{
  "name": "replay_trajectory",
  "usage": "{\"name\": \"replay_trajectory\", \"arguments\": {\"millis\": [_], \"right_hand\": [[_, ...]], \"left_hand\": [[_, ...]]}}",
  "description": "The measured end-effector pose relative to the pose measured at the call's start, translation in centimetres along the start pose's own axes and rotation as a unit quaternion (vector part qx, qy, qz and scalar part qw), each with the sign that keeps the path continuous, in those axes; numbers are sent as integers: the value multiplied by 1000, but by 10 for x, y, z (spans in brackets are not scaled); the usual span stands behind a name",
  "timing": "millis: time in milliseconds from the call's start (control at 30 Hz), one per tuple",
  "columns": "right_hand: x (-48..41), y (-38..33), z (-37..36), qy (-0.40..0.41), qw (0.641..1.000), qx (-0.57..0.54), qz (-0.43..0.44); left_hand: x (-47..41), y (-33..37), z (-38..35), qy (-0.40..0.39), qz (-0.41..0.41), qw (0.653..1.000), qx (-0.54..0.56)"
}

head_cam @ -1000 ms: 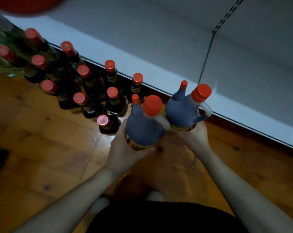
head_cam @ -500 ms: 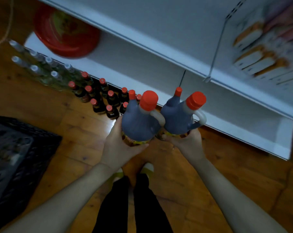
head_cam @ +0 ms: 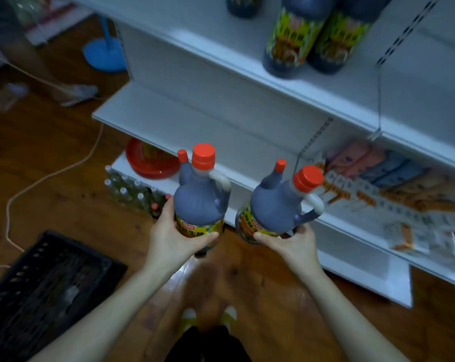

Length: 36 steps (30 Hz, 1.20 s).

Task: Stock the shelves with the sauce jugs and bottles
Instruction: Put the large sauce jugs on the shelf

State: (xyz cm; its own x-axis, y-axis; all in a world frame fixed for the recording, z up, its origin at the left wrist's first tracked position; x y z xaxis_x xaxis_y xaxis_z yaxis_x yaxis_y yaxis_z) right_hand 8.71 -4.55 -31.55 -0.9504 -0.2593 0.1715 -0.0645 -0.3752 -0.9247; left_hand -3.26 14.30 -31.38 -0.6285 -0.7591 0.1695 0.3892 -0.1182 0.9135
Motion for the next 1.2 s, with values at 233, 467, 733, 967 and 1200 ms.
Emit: {"name": "replay_trajectory", "arguments": {"millis": [233, 467, 733, 967, 1200], "right_hand": [[-4, -72, 20, -28, 996, 3, 82], [-45, -135, 22, -42, 987, -5, 154], [-109, -187, 5, -66, 980, -31, 186], [-156, -227, -33, -37, 981, -36, 187], [-202, -250, -87, 40, 982, -36, 183]], "left_hand": [[-12, 54, 48, 32, -102, 993, 42], [-49, 113, 66, 63, -160, 983, 65], [-102, 148, 72, 105, -176, 975, 85], [-151, 161, 89, 101, -185, 976, 55], [-242, 177, 114, 46, -185, 980, 54]]}}
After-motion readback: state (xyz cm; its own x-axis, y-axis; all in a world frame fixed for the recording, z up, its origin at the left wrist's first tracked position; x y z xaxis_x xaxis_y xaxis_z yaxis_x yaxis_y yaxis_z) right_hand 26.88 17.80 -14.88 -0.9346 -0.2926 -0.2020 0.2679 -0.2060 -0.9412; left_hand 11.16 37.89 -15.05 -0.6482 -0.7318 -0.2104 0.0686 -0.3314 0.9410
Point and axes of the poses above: each hand's wrist, its own x-axis away from the middle knuckle, its own z-axis out of the back of the hand, y = z × x, the point moved 1 cm from there along -x, towards the middle knuckle, and after that the axes turned 7 degrees about y, right-handed, at the moved point
